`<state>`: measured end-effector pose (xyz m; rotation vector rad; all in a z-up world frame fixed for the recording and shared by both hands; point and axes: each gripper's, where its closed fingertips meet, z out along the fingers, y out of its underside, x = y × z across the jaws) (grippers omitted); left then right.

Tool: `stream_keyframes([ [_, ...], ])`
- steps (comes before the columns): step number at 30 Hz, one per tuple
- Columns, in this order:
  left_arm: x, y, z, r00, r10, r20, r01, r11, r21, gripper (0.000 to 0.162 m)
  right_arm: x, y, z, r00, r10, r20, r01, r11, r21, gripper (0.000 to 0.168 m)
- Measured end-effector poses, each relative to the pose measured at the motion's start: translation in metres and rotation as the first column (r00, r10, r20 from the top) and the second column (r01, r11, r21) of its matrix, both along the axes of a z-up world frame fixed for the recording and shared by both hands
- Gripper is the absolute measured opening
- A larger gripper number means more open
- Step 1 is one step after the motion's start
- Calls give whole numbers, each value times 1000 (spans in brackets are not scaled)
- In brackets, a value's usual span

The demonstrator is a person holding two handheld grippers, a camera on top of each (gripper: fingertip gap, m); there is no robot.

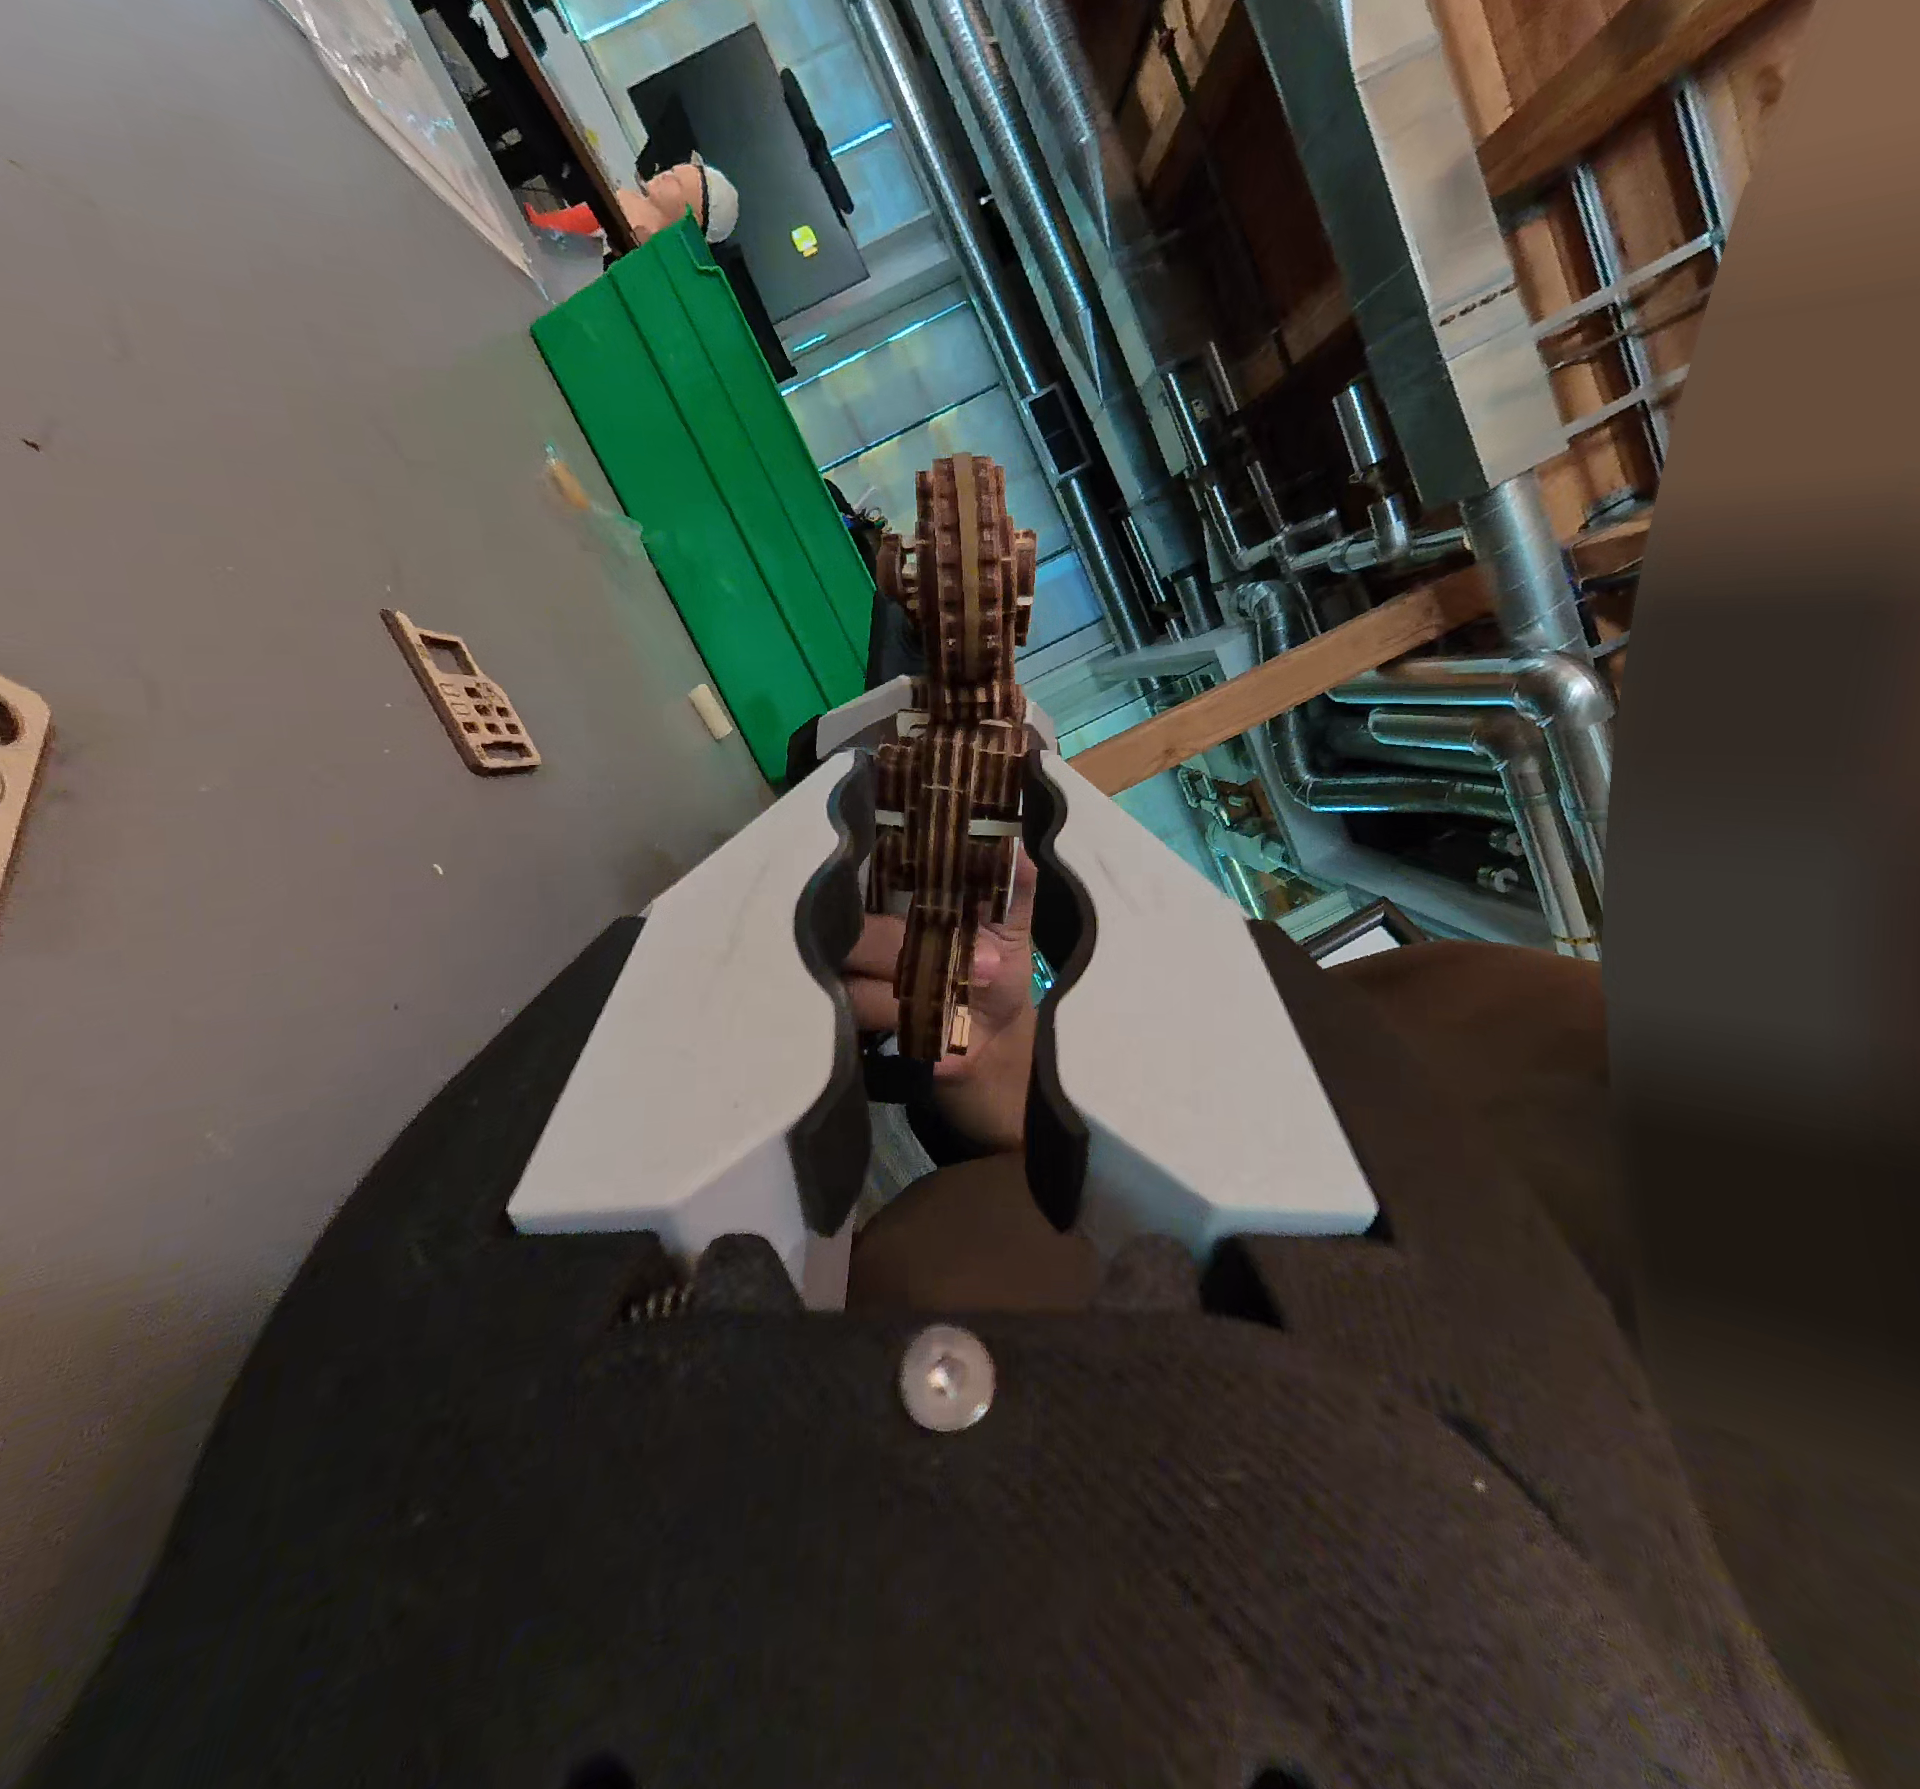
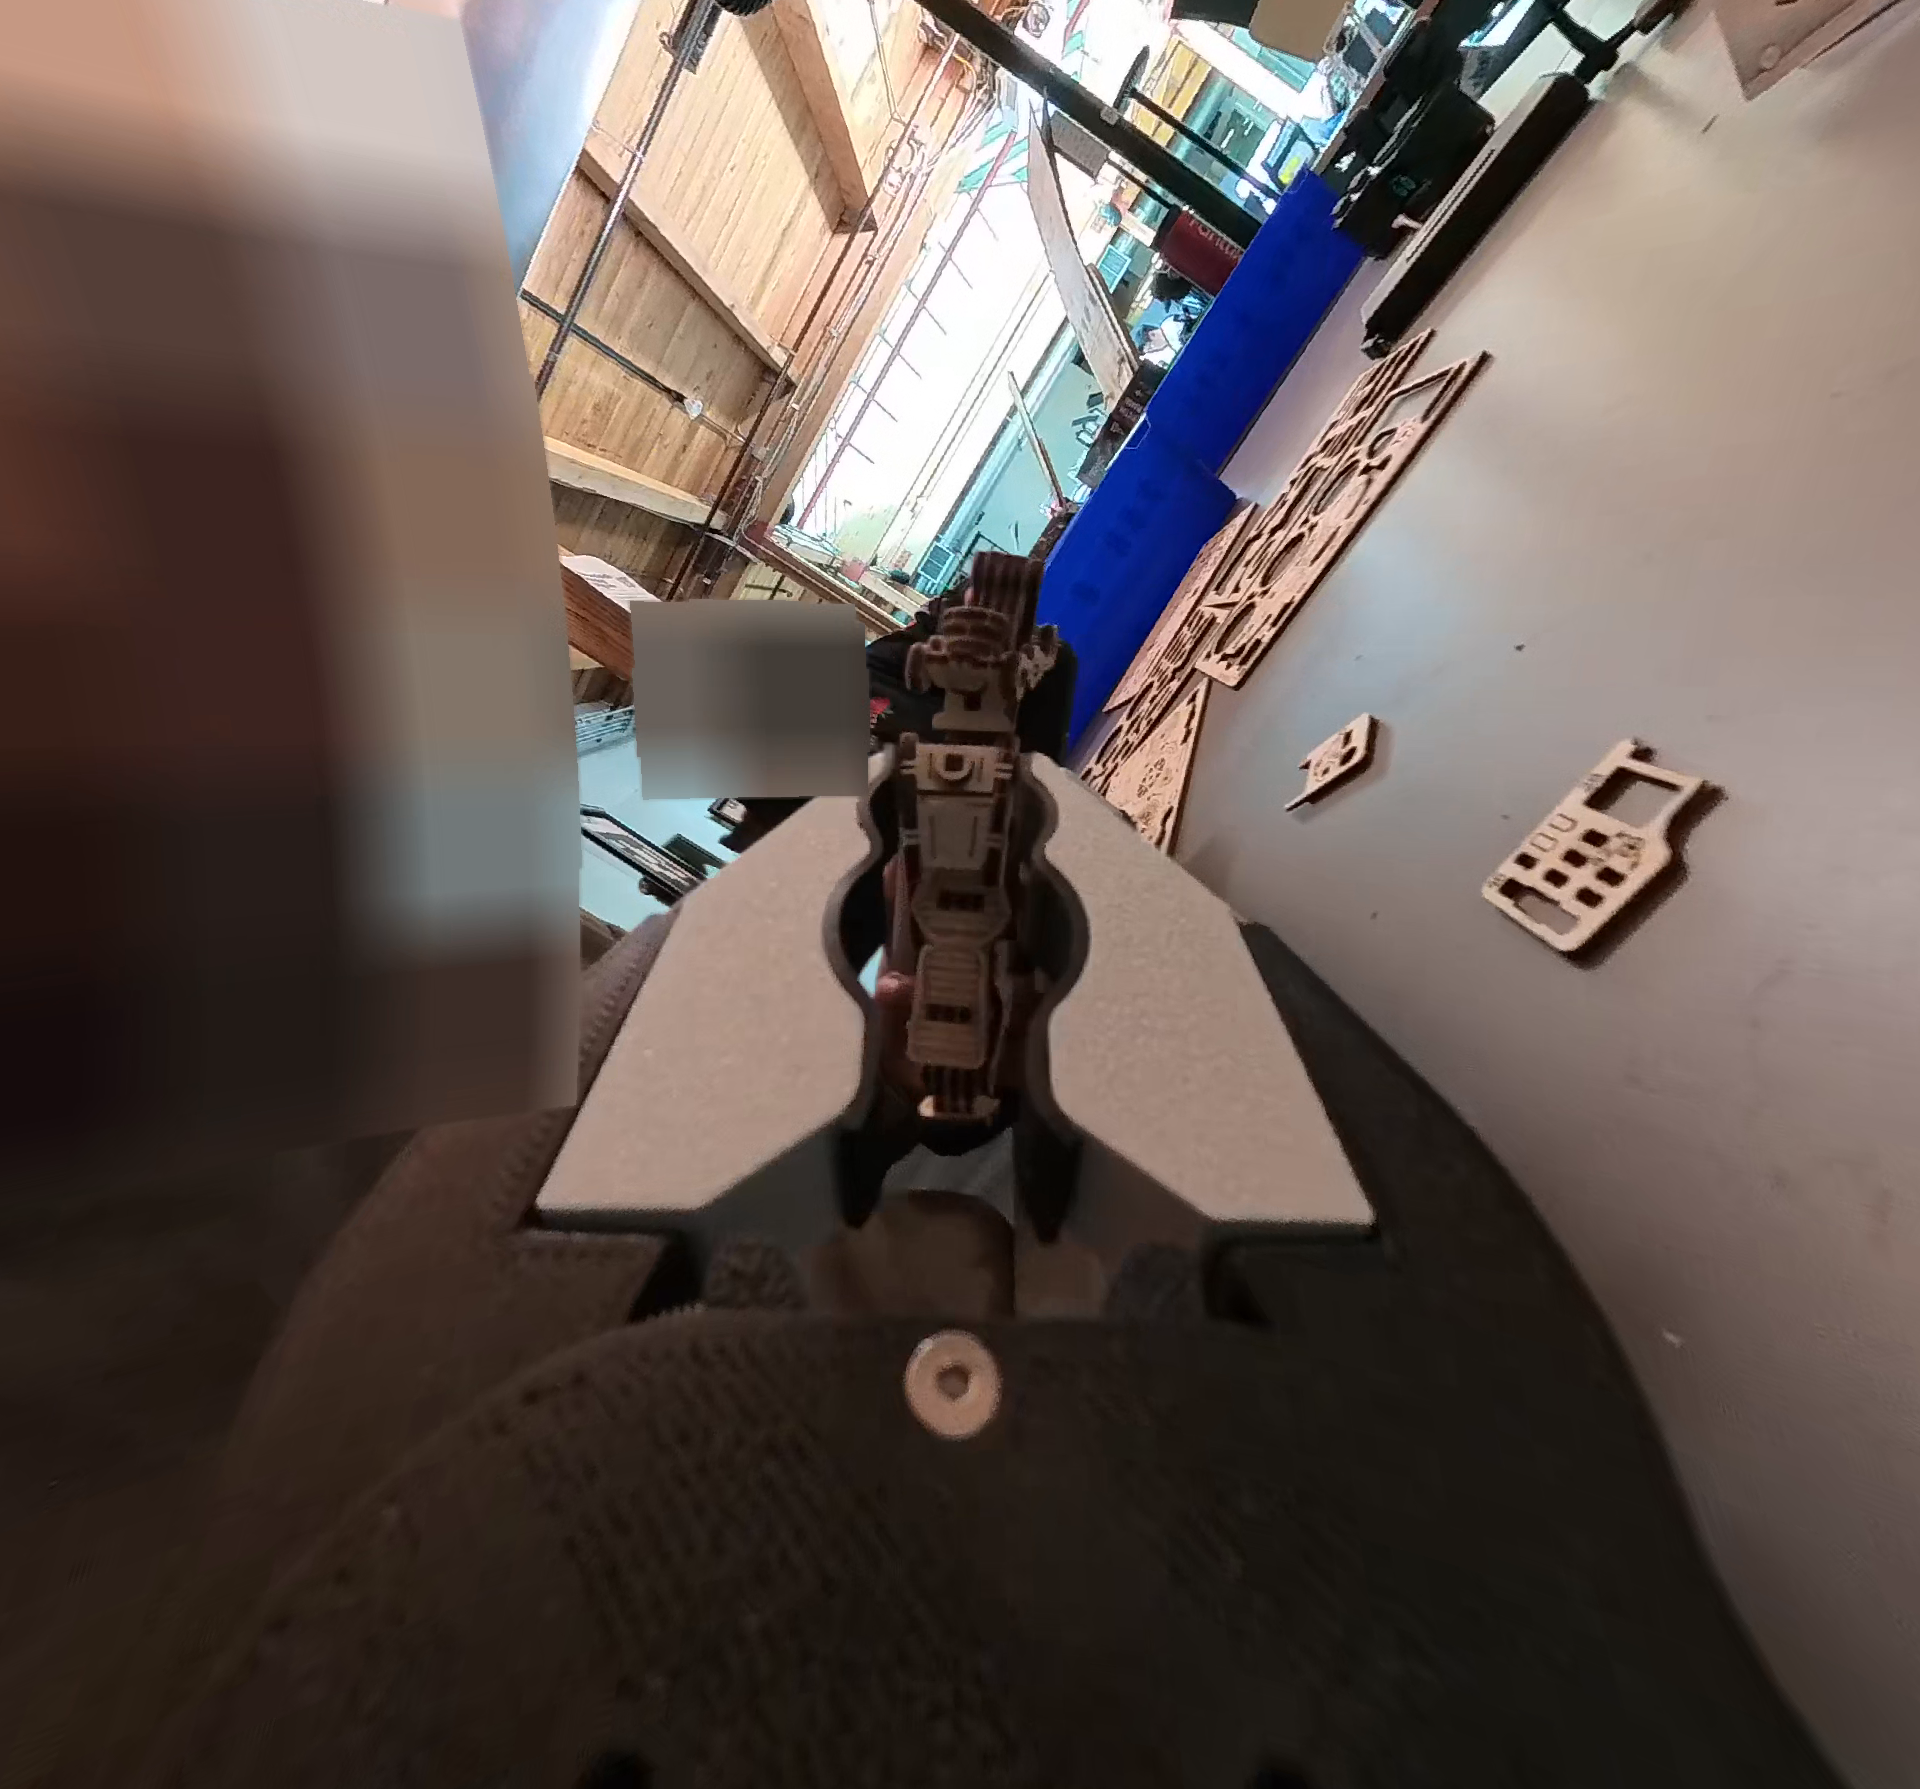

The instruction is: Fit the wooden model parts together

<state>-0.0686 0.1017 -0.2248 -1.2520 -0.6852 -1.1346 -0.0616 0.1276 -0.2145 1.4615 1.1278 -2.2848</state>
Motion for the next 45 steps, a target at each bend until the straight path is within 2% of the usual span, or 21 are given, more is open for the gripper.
stream_keyframes([
  [20, 2, 3, -2, 1000, 30, 0, -30, 1000, -8, 25, -2, 2, 3, 999, -37, -6, 37, 999, 16, 19],
  [23, -3, 1, -2, 997, 70, -17, -70, 997, -14, 24, -3, 15, -2, 998, -70, 1, 69, 991, 115, 19],
  [25, -11, 0, -5, 993, 113, -47, -115, 992, -43, 24, -5, 34, -22, 987, -155, 48, 129, 928, 348, 19],
  [26, -16, 0, -10, 987, 144, -66, -149, 986, -79, 25, -5, 47, -40, 972, -217, 89, 142, 847, 512, 19],
  [28, -20, -1, -11, 981, 164, -100, -174, 980, -96, 25, 1, 70, -69, 944, -313, 106, 107, 593, 798, 19],
  [29, -20, 0, -12, 981, 160, -106, -170, 980, -100, 25, 3, 73, -77, 943, -321, 90, 78, 475, 876, 20],
  [30, -19, 0, -13, 982, 154, -105, -165, 981, -104, 25, 4, 72, -81, 945, -320, 74, 60, 391, 918, 20],
  [31, -19, 1, -13, 983, 151, -106, -162, 981, -107, 25, 4, 68, -84, 948, -312, 60, 54, 345, 937, 20],
  [35, -16, 2, -14, 981, 145, -127, -160, 980, -116, 24, 3, 55, -95, 957, -283, 56, 28, 284, 958, 20],
  [37, -16, 2, -14, 982, 140, -127, -155, 981, -117, 24, 3, 53, -97, 960, -273, 59, 20, 279, 960, 20],
  [41, -17, 1, -14, 985, 138, -104, -150, 983, -111, 25, 6, 49, -94, 967, -246, 70, 11, 312, 950, 37],
  [45, -17, 1, -14, 986, 135, -100, -146, 983, -110, 25, 7, 54, -93, 965, -258, 53, 12, 244, 970, 43],
])
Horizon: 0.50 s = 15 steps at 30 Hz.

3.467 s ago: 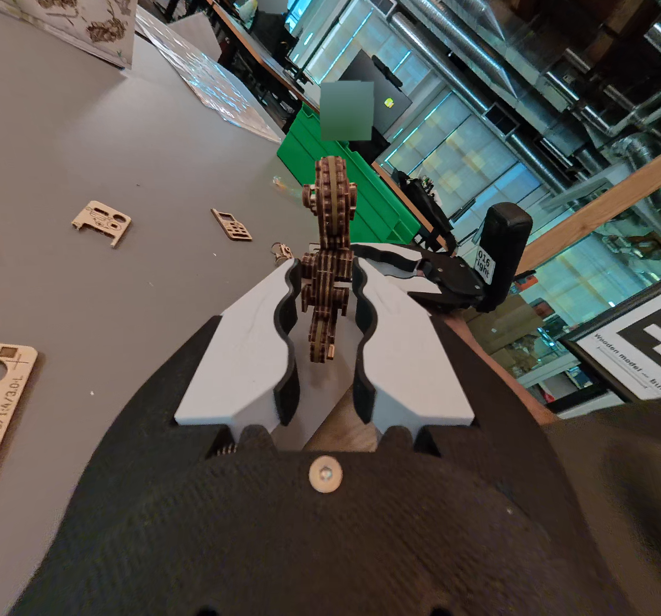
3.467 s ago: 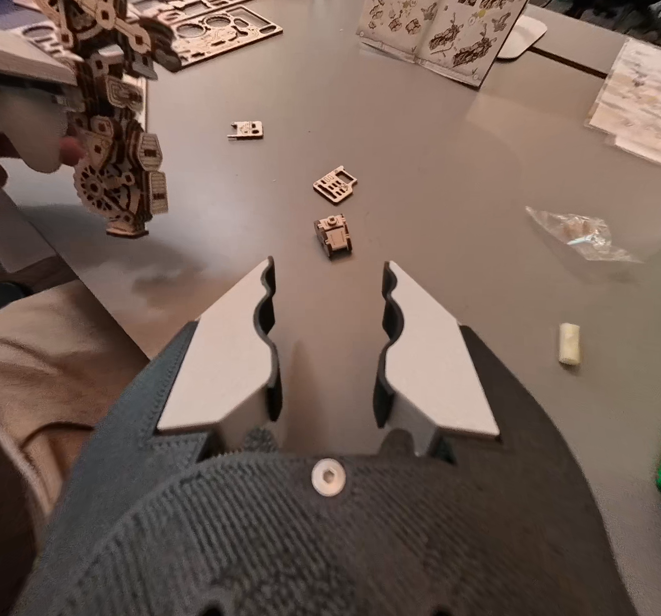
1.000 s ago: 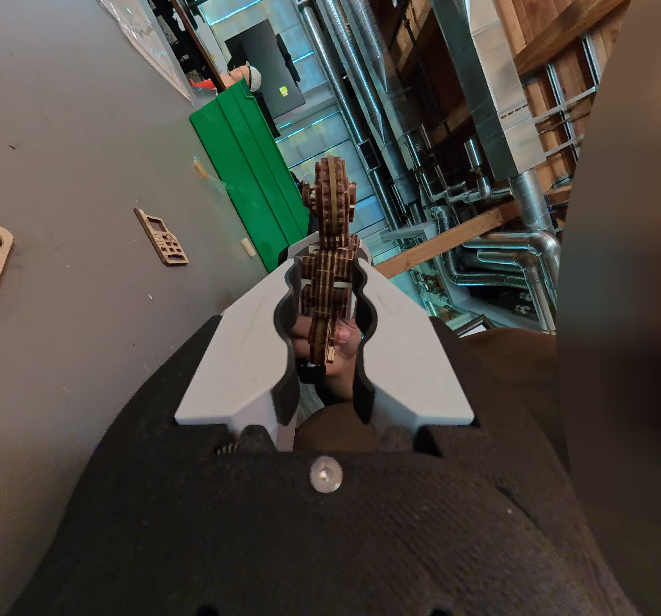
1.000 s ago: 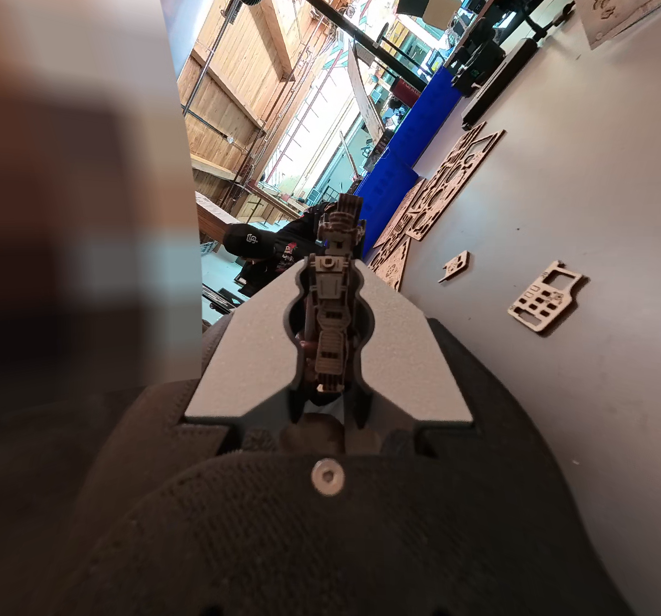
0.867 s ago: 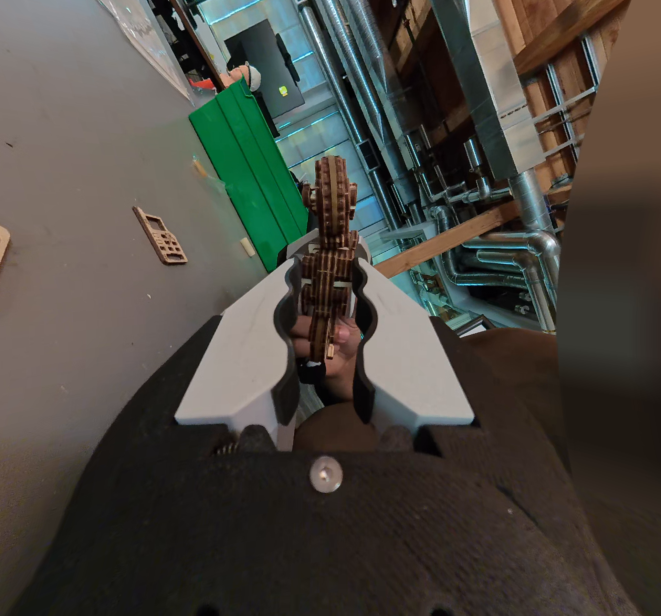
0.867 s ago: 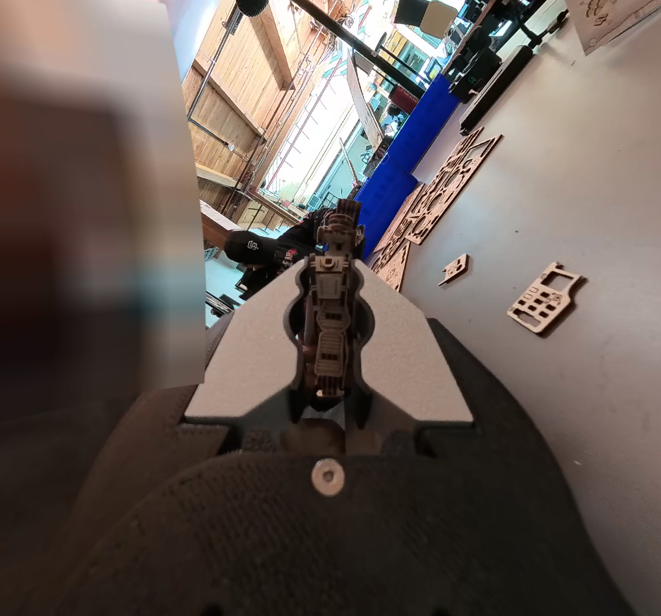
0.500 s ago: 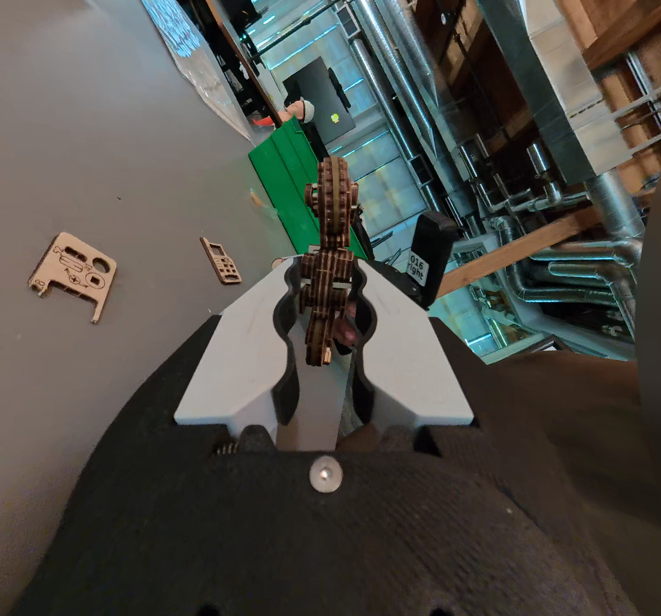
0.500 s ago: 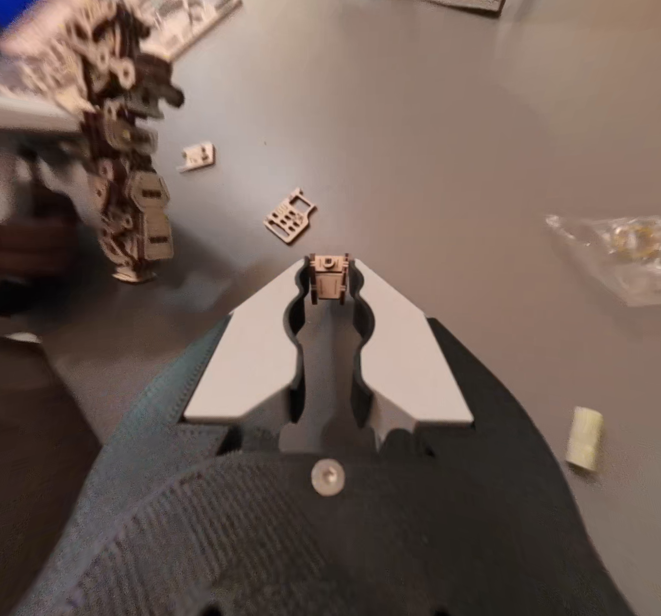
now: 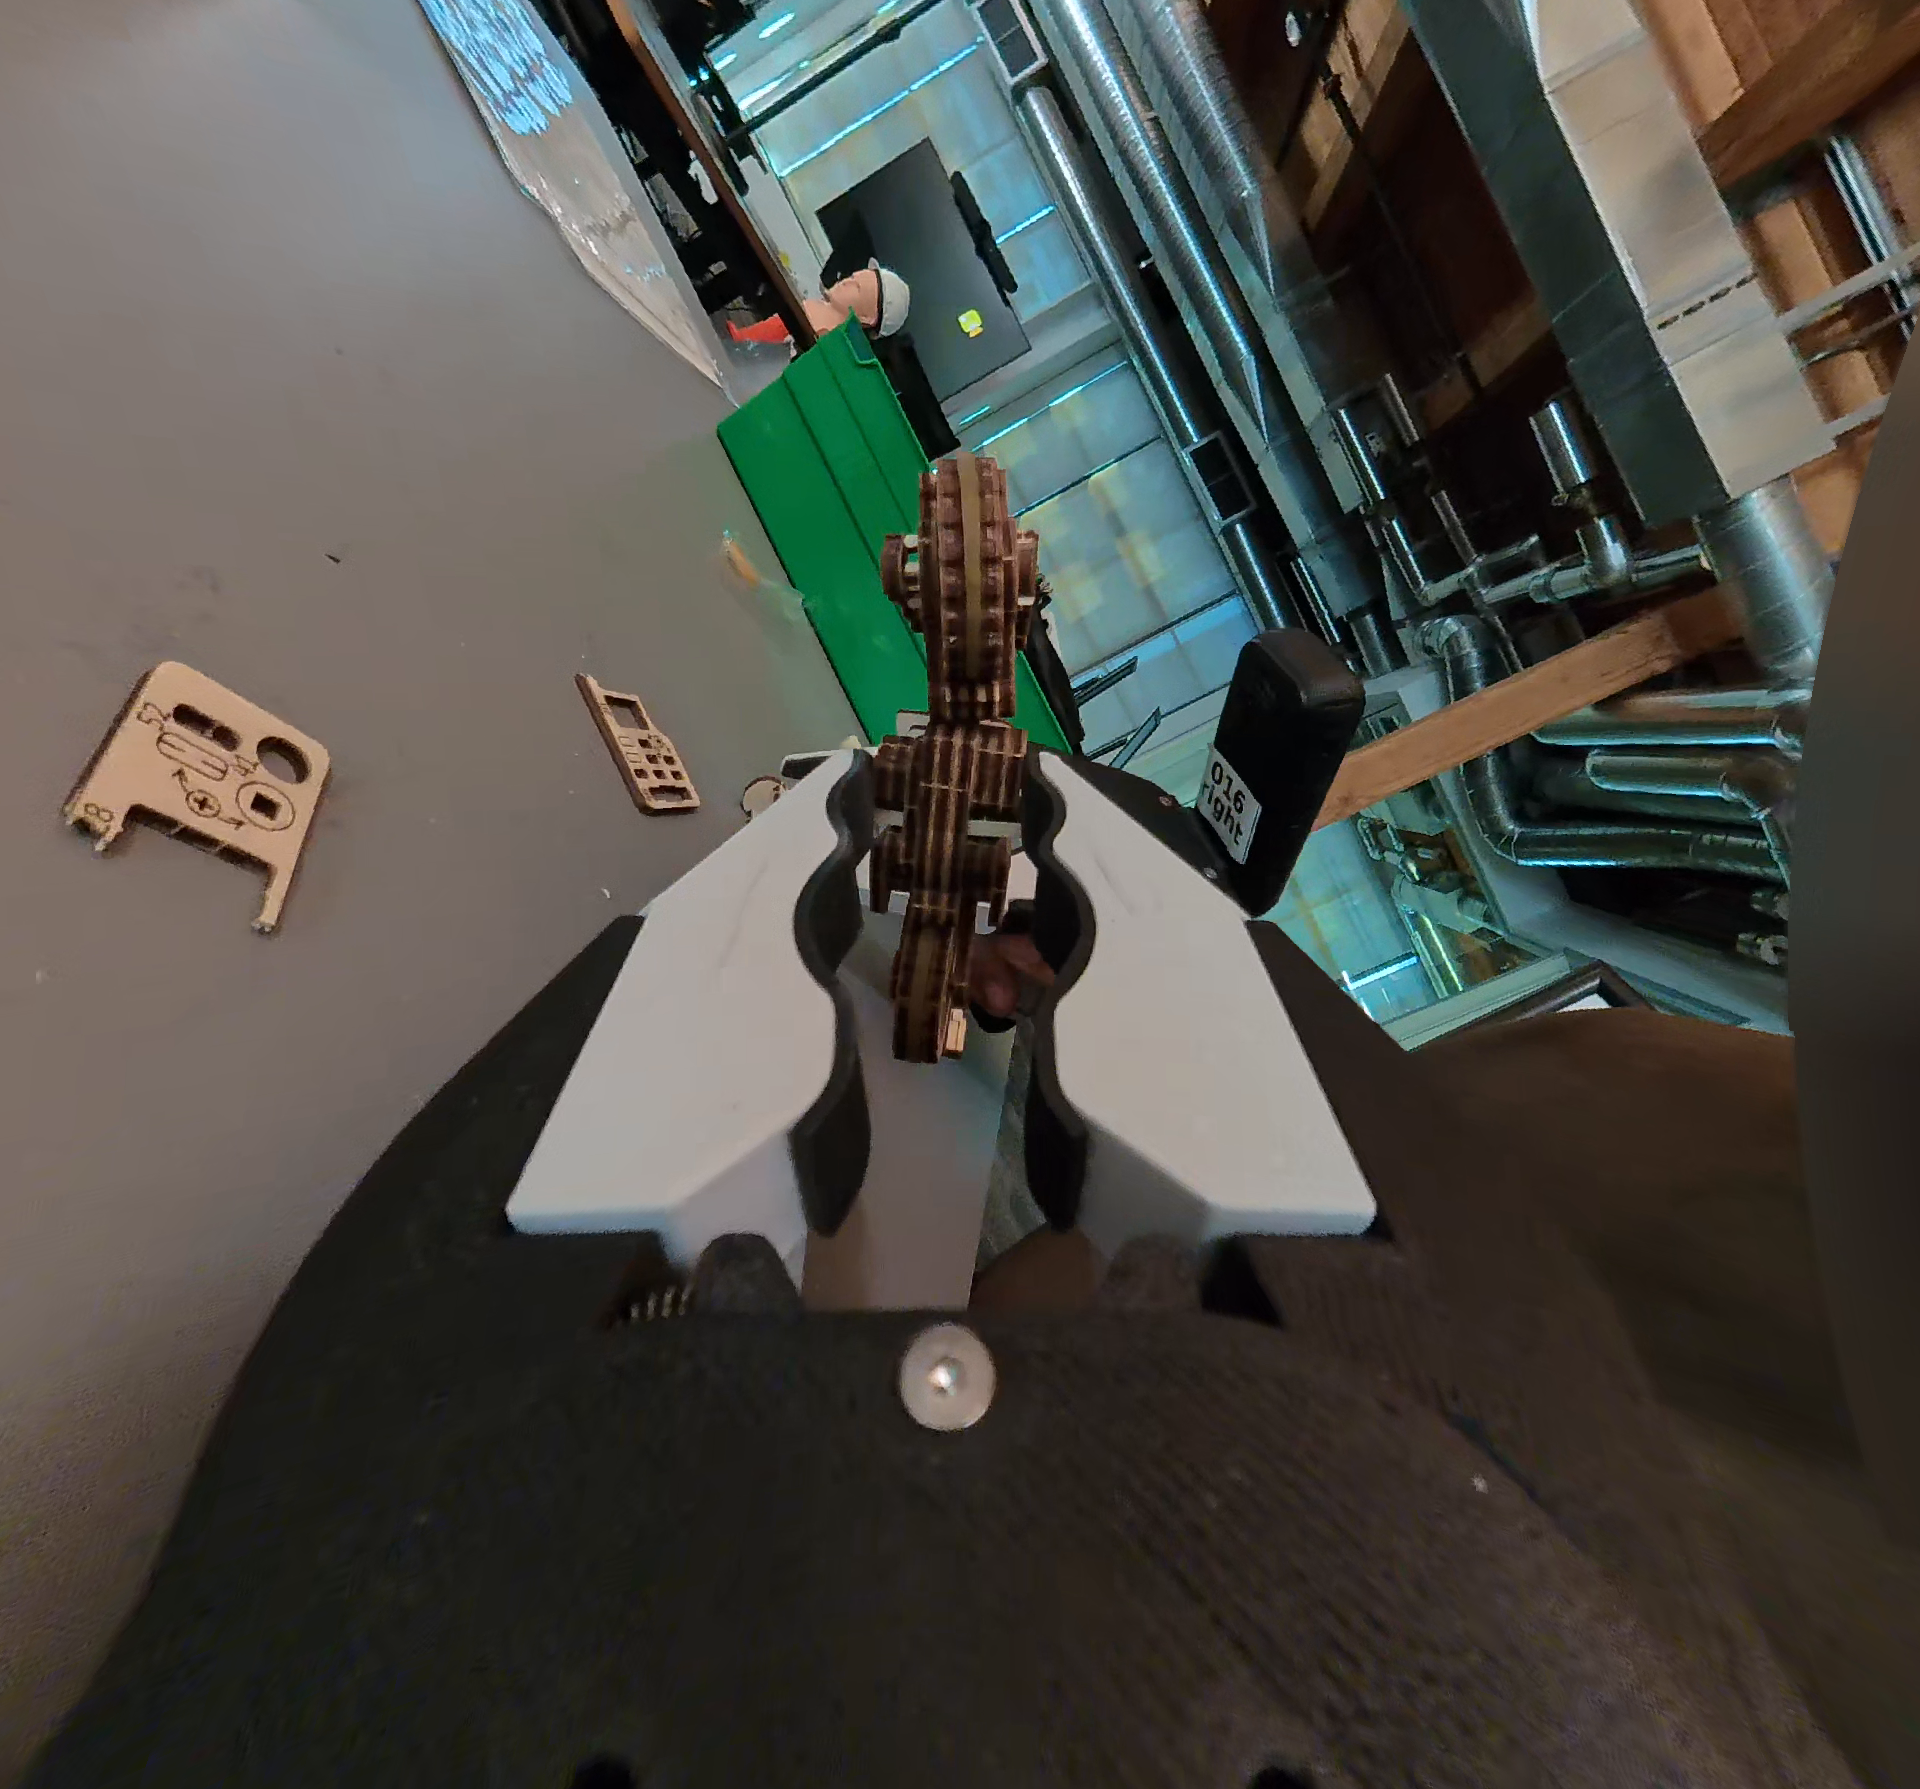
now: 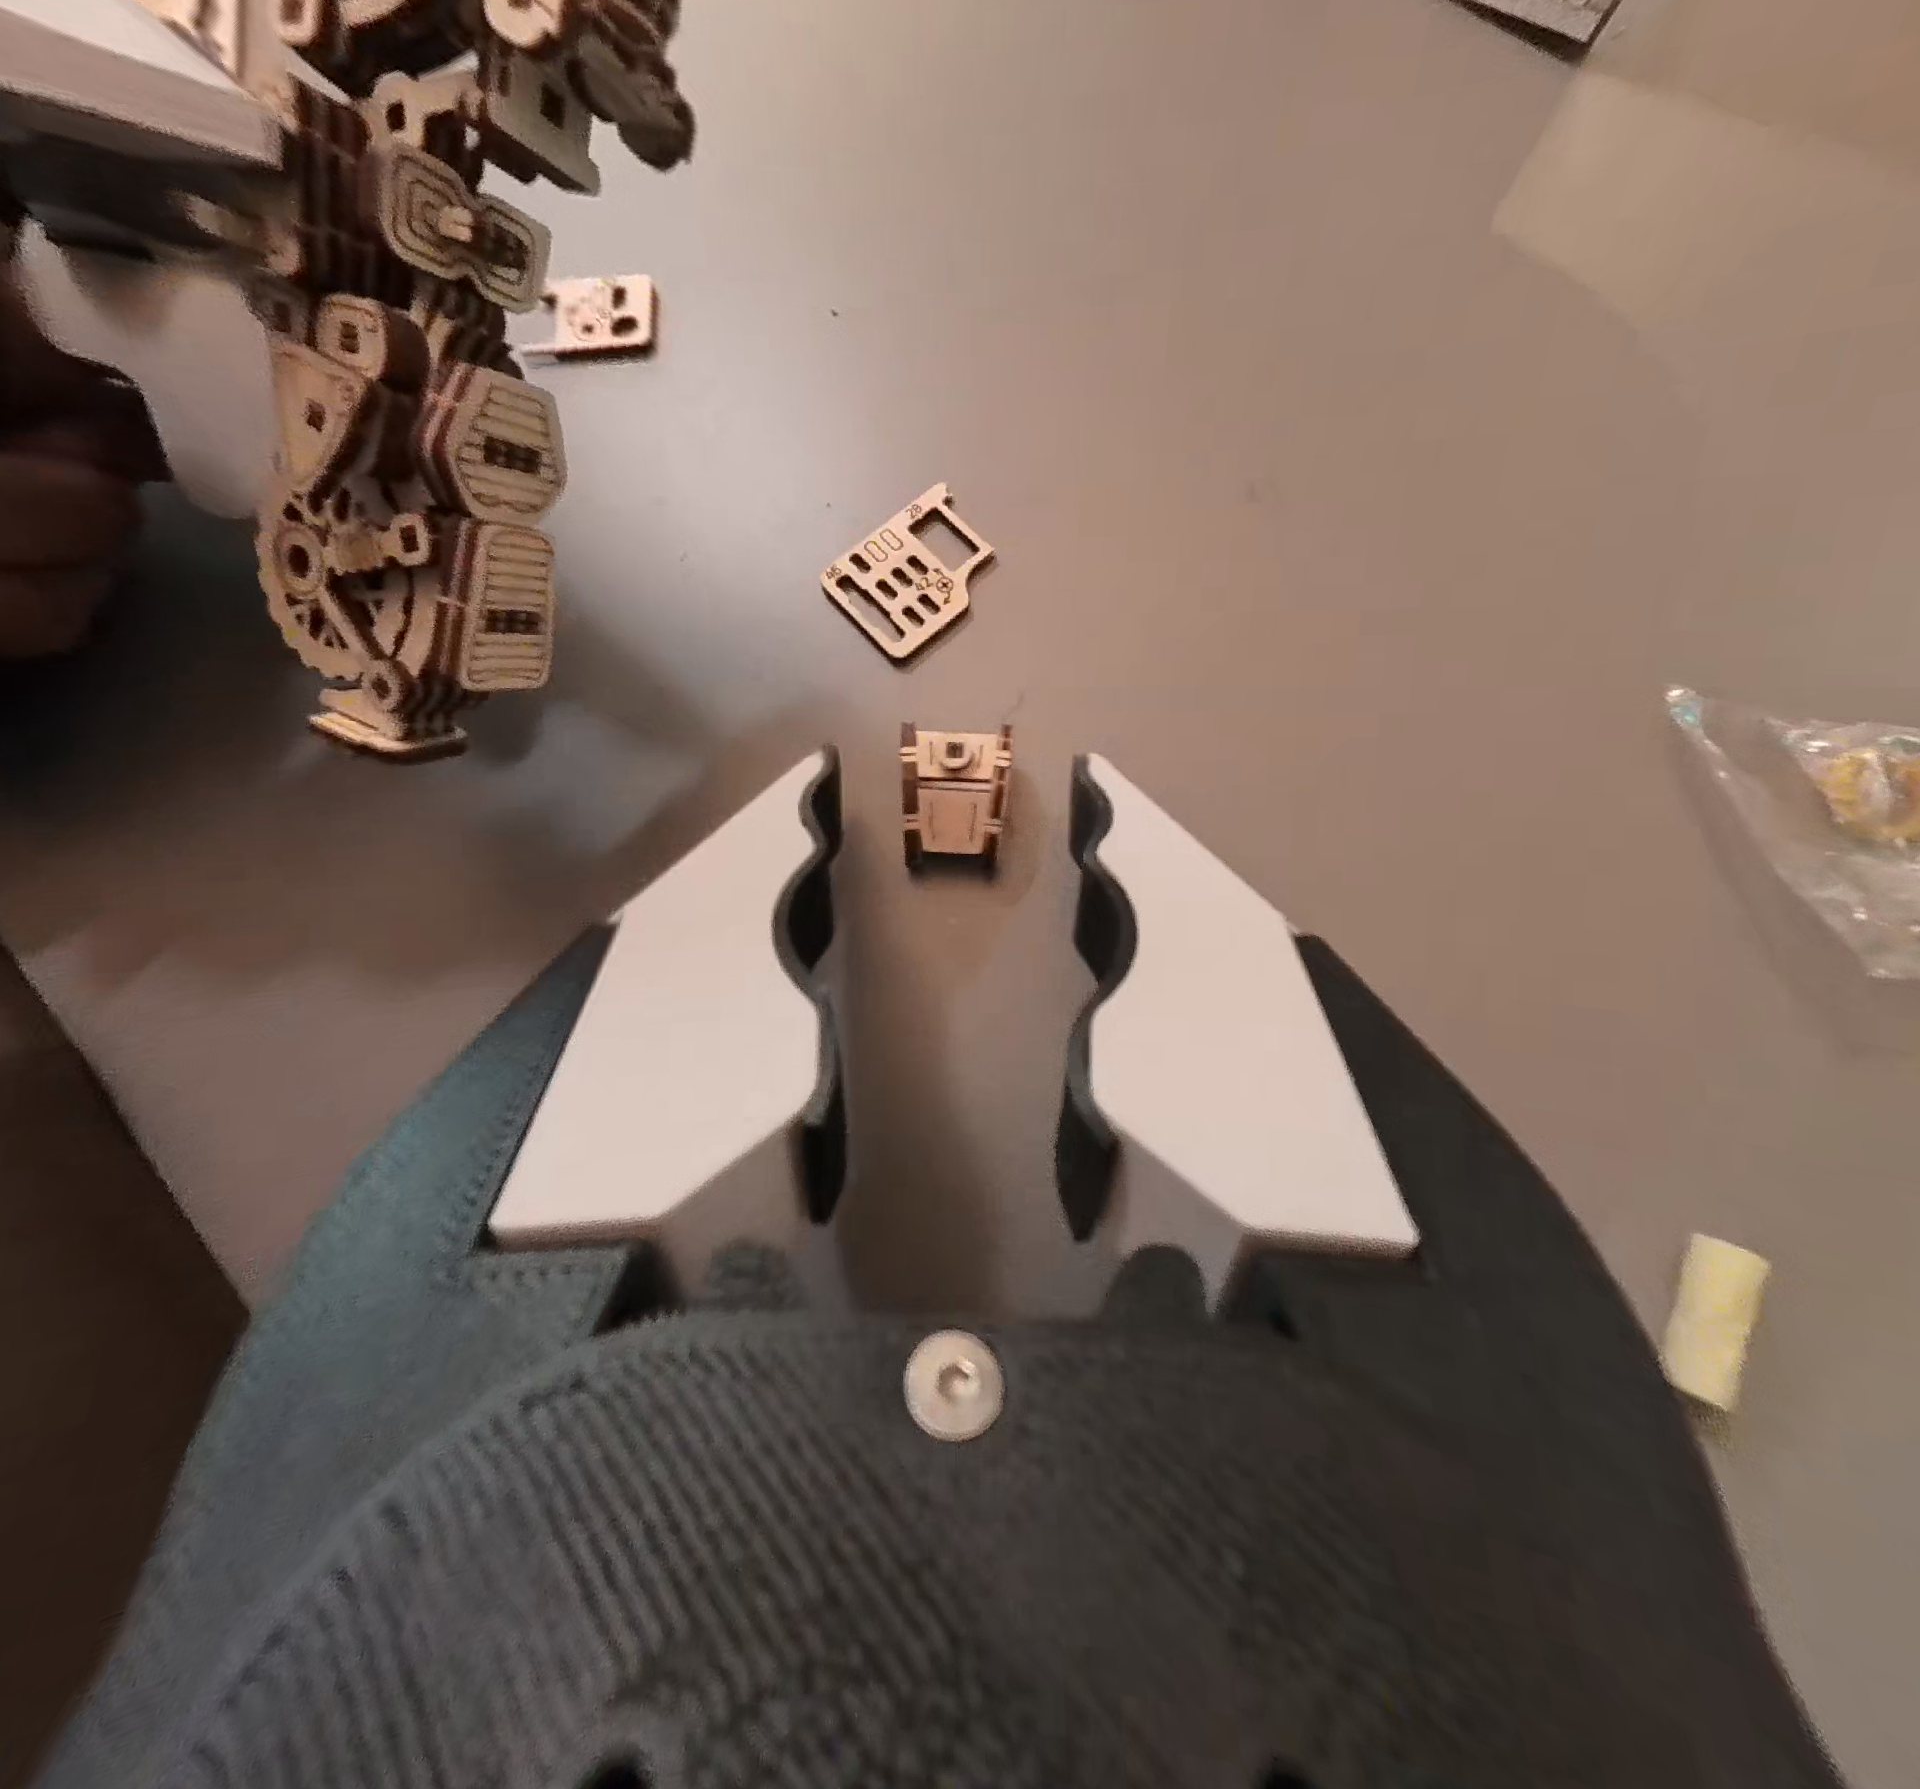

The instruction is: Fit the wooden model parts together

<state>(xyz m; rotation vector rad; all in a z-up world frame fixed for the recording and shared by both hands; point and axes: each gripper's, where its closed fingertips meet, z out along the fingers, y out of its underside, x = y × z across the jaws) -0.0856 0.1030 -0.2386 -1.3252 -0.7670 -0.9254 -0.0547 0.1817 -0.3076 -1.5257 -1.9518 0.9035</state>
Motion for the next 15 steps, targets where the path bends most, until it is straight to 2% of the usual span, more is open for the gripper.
stream_keyframes([
  [3, 1, 1, 0, 1000, -5, -6, 5, 1000, -5, 24, 2, 1, -5, 1000, -5, 26, 4, 998, 70, 39],
  [5, 1, 1, -1, 1000, -6, -4, 6, 1000, -5, 24, 2, 1, -8, 999, -14, 39, 11, 996, 86, 29],
  [6, 1, 1, -1, 1000, -7, -3, 7, 1000, -5, 24, 2, 2, -8, 999, -18, 37, 15, 996, 83, 19],
  [8, 1, 1, -1, 1000, -9, 0, 9, 1000, -4, 24, 1, 0, -5, 1000, -4, 24, 3, 999, 40, 19],
  [10, 1, 1, -1, 1000, -12, -1, 12, 1000, -4, 24, -2, -5, 11, 999, 8, -47, -11, 998, -64, 19],
  [12, 2, 1, 0, 1000, -14, -3, 14, 1000, -4, 24, -5, -17, 39, 987, 23, -157, -62, 967, -249, 18],
  [15, 3, 0, 1, 1000, -19, -9, 19, 1000, 5, 24, -5, -28, 74, 970, -28, -241, -115, 820, -561, 18],
])
